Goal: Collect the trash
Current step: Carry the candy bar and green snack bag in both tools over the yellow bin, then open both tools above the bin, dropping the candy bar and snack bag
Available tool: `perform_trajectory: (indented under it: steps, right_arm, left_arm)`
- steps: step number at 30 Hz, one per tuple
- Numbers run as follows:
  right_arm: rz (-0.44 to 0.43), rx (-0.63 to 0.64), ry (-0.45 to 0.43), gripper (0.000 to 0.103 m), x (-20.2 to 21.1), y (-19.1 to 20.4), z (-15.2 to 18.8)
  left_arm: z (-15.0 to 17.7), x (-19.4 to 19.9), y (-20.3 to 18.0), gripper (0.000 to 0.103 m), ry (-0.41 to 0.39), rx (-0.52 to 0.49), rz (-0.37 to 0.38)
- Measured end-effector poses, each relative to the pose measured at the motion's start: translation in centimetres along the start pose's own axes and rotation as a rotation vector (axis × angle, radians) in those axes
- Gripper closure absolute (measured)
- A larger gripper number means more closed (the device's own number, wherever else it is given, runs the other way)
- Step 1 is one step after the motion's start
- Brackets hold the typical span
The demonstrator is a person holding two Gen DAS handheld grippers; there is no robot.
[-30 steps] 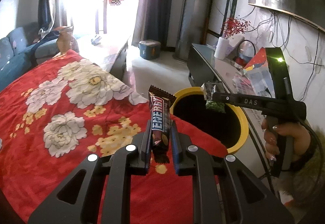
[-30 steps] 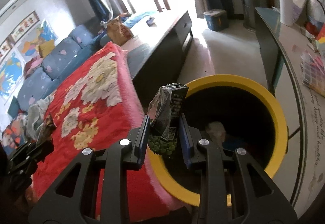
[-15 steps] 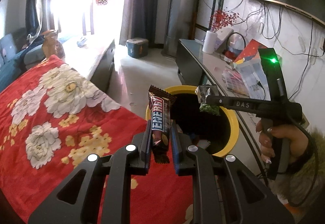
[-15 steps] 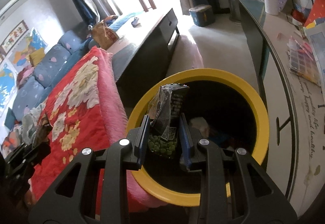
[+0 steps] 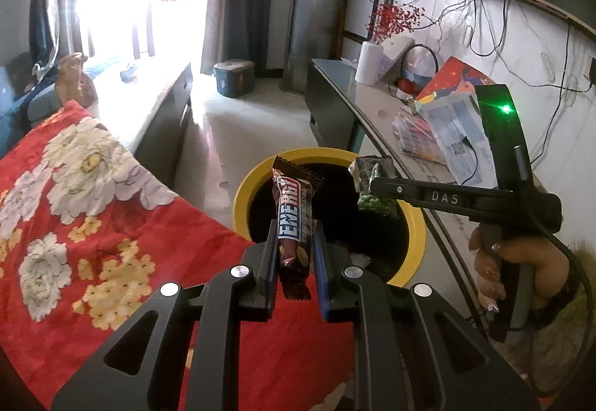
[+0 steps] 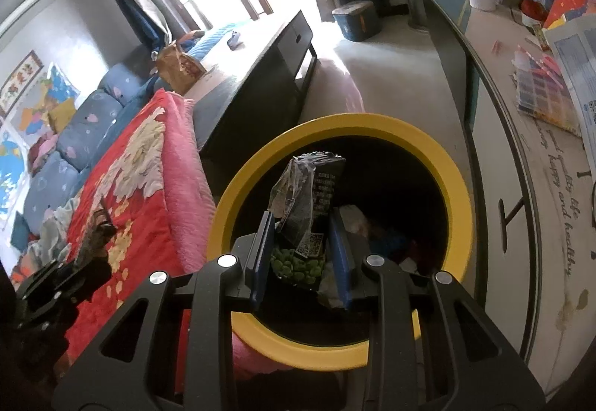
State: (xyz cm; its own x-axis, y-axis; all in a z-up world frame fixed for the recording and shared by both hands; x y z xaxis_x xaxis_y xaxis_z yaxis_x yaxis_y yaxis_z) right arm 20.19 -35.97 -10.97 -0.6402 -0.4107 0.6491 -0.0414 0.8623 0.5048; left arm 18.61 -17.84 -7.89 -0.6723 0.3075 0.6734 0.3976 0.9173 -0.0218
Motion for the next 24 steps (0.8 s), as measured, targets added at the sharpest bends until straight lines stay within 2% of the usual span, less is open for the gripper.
perform_trajectory:
  steps: [13,16,17,20,24]
  right_arm:
    - [0.004,-0.036,0.000,0.075,0.8,-1.6,0.5]
    - [0.010,-0.049,-0.010,0.070,1.3,-2.0,0.5]
    - [0.013,-0.054,-0.016,0.065,1.5,-2.0,0.5]
    - [0.020,-0.053,-0.041,0.058,2.7,-2.0,0.6]
    - [0.043,-0.025,-0.097,0.042,4.5,-0.7,0.8]
  left_arm:
    - [-0.3,-3.8,-1.3,0.086,0.056,-0.015,0.032]
    - [-0.5,-4.7,-1.6,0.085,0.065,-0.027,0.037]
    - [-0.5,-4.9,-1.6,0.082,0.067,-0.029,0.036]
    - [-0.5,-4.8,-1.4,0.059,0.061,-0.022,0.035]
    - [-0.4,-3.3,-0.3,0.034,0.032,0.005,0.020]
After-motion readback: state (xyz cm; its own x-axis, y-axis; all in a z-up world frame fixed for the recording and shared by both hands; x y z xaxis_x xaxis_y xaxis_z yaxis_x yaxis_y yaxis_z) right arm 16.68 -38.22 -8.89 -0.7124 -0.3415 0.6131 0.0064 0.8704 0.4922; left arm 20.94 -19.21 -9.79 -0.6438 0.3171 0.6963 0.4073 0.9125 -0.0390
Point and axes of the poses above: each gripper's, at about its wrist camera, not at the fingertips, and x roughly against the way its jaws point, y to its left, z to its underside, the point moved 2 cm from there along -x, roughly the way its jaws point, and after that the axes turned 6 degrees about -z, right-handed, at the moved point
